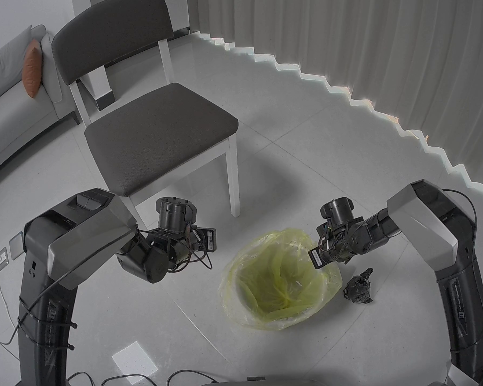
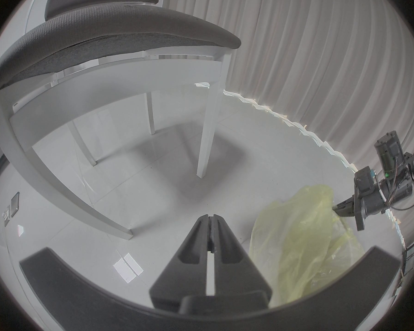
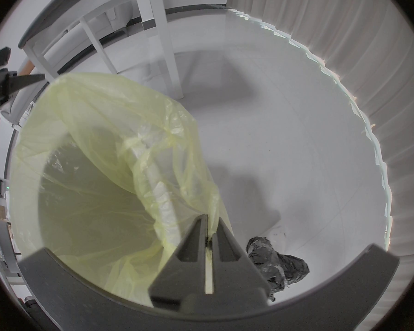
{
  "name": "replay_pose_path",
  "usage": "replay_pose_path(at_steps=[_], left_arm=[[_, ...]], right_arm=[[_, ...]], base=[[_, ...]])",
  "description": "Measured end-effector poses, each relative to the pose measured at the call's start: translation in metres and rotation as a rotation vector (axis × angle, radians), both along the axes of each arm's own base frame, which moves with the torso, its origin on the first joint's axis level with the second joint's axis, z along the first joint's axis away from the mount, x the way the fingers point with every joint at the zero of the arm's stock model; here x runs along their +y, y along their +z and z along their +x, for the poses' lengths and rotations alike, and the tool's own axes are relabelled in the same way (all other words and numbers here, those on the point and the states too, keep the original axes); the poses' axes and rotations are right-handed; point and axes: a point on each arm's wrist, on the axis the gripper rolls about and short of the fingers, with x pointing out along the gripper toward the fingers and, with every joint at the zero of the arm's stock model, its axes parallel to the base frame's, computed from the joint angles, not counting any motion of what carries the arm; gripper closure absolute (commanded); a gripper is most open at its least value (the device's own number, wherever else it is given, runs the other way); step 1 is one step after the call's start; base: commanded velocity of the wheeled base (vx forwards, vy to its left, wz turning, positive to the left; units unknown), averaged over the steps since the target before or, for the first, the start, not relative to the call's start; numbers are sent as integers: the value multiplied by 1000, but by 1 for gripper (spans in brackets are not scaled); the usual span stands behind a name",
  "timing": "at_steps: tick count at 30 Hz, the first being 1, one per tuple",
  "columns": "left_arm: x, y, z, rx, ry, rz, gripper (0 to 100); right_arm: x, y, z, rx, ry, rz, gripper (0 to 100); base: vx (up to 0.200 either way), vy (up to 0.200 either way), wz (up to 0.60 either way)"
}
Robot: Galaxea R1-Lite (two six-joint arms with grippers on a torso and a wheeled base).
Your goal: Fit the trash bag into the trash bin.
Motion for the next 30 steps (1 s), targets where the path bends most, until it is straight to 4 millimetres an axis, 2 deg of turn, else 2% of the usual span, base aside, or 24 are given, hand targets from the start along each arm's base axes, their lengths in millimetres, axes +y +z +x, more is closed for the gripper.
replay_pose_path(at_steps=[3,4,11,19,23,30], left_arm=[[0,0,0,0,-1,0,100],[-1,0,0,0,-2,0,100],[-8,-4,-3,8,-19,2,100],[-17,-13,-9,15,-42,3,100],[-15,-19,-19,18,-49,5,100],[-9,-32,-48,54,-74,21,100]], right_arm=[[5,-6,-1,7,11,-2,100],[7,-7,-1,9,16,-3,0],[11,-11,-6,27,28,-12,0],[5,10,-11,8,18,-6,0],[0,23,-15,-2,10,-3,0],[-4,41,-24,-13,7,-1,0]], base=[[0,0,0],[0,0,0],[0,0,0],[0,0,0],[0,0,0],[0,0,0]])
